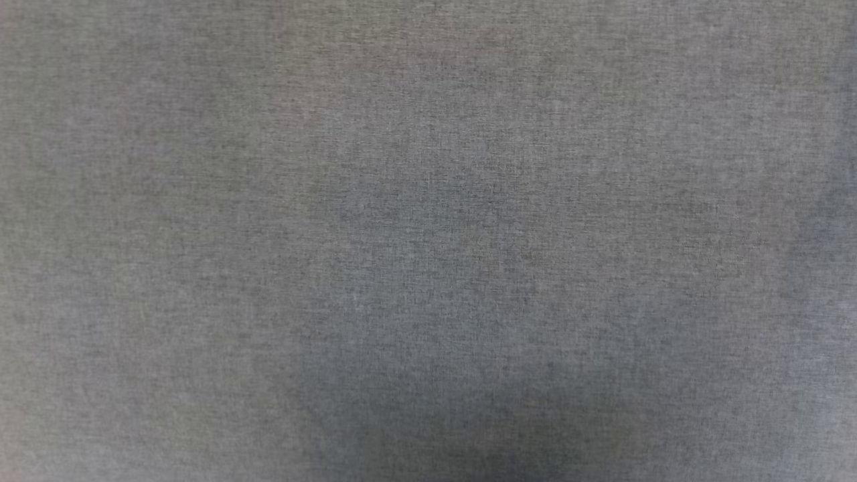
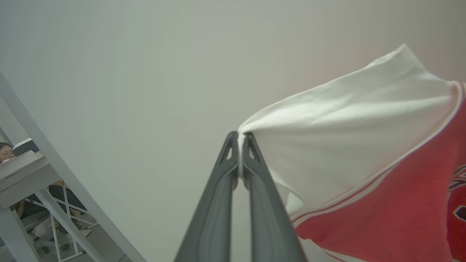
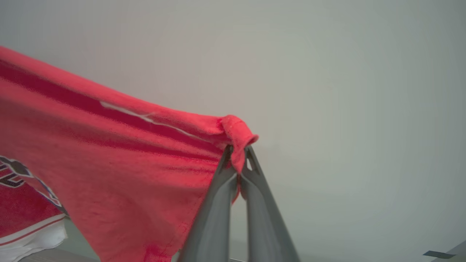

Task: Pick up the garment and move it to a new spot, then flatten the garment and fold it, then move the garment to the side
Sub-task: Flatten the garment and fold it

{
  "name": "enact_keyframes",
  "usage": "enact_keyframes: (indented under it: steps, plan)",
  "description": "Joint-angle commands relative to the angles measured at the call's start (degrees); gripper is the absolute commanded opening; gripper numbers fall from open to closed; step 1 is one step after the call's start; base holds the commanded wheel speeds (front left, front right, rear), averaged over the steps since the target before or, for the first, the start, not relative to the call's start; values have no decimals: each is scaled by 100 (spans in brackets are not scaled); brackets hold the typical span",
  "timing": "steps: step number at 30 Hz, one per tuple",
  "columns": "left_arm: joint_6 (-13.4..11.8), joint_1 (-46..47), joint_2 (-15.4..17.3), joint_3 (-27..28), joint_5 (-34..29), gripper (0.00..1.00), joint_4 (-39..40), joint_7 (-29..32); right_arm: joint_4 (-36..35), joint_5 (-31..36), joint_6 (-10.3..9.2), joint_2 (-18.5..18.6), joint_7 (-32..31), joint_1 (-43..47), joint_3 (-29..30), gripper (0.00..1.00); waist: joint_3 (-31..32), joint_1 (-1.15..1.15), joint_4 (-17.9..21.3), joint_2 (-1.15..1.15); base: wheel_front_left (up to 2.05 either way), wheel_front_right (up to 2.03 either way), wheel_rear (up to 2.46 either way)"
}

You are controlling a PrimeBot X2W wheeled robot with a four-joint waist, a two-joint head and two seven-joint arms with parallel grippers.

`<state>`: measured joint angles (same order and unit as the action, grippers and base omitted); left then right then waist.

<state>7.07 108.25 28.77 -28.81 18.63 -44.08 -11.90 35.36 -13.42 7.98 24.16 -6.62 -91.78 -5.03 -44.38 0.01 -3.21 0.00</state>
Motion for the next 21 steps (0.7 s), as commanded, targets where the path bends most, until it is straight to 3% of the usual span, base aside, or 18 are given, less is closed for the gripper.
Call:
enact_keyframes:
  steps: [1, 9, 15, 21]
  plan:
    - [0, -318, -51, -20, 101, 0, -89, -102, 79, -56, -49, -19, 213, 235, -26, 0, 91, -1, -70, 0, 0, 0, 0]
    - [11, -2084, -553, -138, 397, 0, 136, -302, 6, -260, -49, -257, 1039, 1501, -707, 0, 583, -1, -169, 0, 0, 0, 0]
    - [-105, -3760, -781, -102, 462, 0, 1053, -307, -195, -576, -49, -83, 1150, 2688, -1109, 0, 1192, -1, -242, 0, 0, 0, 0]
    - [-228, -5417, -733, -320, 447, 0, 1607, -308, -378, -1038, -49, 236, 1017, 3998, -1324, 0, 1929, -1, -315, 0, 0, 0, 0]
